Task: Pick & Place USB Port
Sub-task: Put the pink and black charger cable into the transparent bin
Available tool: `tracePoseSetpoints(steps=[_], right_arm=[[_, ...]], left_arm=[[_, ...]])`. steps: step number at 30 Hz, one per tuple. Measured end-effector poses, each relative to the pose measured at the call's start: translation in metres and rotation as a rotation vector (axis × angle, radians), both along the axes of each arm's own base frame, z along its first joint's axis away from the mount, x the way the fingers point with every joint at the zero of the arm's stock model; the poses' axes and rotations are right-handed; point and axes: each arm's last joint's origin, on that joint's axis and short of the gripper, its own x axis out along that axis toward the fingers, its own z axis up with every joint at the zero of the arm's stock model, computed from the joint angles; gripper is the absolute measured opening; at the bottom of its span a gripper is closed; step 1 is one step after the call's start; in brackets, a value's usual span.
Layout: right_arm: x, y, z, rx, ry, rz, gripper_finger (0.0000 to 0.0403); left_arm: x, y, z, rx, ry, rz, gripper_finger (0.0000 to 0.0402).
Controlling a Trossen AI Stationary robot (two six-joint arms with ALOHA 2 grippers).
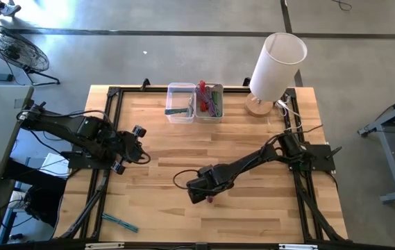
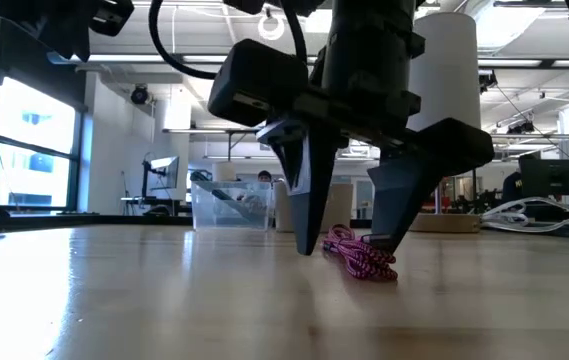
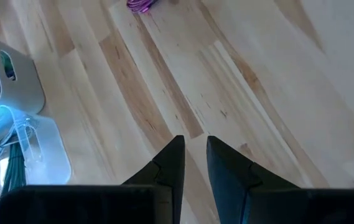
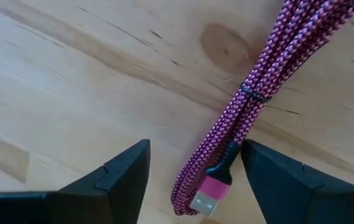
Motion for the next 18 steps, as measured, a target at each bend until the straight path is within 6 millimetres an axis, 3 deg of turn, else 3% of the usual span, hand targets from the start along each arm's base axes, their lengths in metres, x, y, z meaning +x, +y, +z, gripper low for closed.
tracePoseSetpoints(steps=[3,6,13,18], right_arm=[[0.002,-0.004,-0.006,-0.021,0.019,-0.006,0.0240],[0.003,-0.008,-0.017,-0.009,0.063,0.017,0.0207],[0.003,-0.013,-0.034,-0.017,0.126,0.107,0.0025],[0.002,-0.019,-0.034,-0.032,0.142,0.106,0.0019]], left_arm=[[-0.001,0.000,0.000,-0.010,0.010,-0.008,0.0064],[-0.001,-0.001,-0.001,-0.031,0.021,-0.021,0.0064],[0.001,-0.004,0.001,-0.101,0.003,-0.068,0.0064],[0.000,-0.004,0.000,-0.121,0.021,-0.027,0.0064]])
